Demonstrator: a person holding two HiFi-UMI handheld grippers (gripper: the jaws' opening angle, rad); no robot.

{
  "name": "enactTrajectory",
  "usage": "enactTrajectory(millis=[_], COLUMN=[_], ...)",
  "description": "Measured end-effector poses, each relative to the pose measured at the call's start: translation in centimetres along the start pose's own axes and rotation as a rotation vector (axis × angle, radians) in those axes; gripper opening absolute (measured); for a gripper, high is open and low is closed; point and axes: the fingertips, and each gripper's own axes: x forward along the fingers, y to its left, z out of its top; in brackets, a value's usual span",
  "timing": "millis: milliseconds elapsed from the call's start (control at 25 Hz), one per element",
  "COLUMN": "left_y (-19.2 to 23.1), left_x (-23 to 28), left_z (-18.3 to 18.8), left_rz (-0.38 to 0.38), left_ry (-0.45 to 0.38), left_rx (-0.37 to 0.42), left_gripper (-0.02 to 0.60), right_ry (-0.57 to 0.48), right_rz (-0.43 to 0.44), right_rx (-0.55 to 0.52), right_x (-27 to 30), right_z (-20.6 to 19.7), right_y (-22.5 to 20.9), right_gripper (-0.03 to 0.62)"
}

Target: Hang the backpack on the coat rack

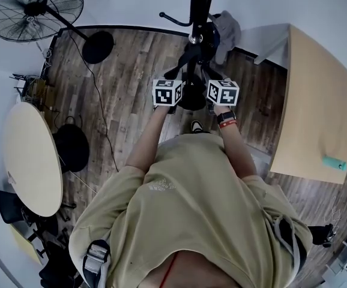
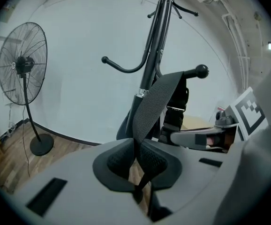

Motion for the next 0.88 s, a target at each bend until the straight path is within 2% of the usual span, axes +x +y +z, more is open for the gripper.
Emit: enactTrajectory(millis=[320, 680, 880], left_y=[-1.8, -3.4, -3.2], left_x=[0.5, -0.3, -1.4], left_z=[-1.2, -1.3, -1.3], left_rz=[-0.038, -0.073, -0.053], left_ry=[0.014, 0.007, -0.007], left_rx=[0.033, 0.073, 0.082], left_gripper=[0.028, 0.041, 0.058], right_ry=[0.009, -0.004, -0.03], right_rz=[0.007, 0.006, 0.012], right_rx=[-0.026, 0.003, 0.008], right_x=[-0.1, -1.6, -2.8], right_z=[-0.3, -0.1, 0.5], right_y=[0.4, 0.1, 0.5], right_gripper=[0.065, 0.08, 0.087])
